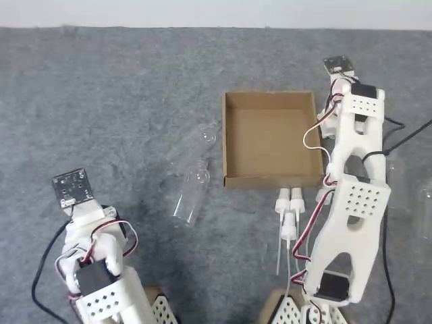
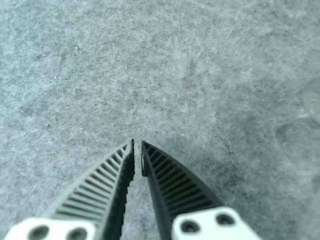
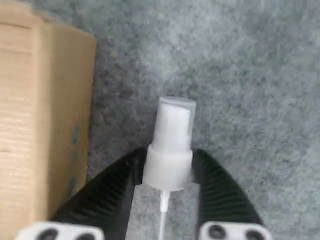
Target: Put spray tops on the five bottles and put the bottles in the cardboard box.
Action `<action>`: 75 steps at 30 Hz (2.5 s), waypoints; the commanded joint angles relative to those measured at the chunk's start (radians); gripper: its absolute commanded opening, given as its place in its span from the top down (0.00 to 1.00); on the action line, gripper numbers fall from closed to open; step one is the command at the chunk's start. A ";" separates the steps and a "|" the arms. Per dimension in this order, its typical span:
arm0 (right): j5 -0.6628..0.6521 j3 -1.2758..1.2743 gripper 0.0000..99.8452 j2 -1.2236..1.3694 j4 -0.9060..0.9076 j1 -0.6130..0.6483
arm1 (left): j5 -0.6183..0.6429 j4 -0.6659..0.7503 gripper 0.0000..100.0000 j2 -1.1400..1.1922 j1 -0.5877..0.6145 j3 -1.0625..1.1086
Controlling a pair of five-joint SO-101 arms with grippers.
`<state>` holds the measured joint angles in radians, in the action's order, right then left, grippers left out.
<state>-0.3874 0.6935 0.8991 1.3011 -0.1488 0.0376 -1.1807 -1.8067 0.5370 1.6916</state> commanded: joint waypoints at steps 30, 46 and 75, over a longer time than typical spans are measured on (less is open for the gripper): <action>0.143 -0.120 0.98 -0.691 0.495 0.205 | -0.005 0.025 0.98 -0.017 -0.002 -0.007; 0.333 -0.724 0.98 -1.023 0.173 0.808 | -0.005 0.023 0.98 -0.015 -0.002 -0.007; 0.859 -1.157 0.76 -1.023 -0.277 0.923 | -0.005 0.023 0.98 -0.015 -0.002 -0.007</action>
<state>0.4580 -0.4664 -0.0537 1.0019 0.7656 0.0361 -1.1807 -1.8067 0.5370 1.6916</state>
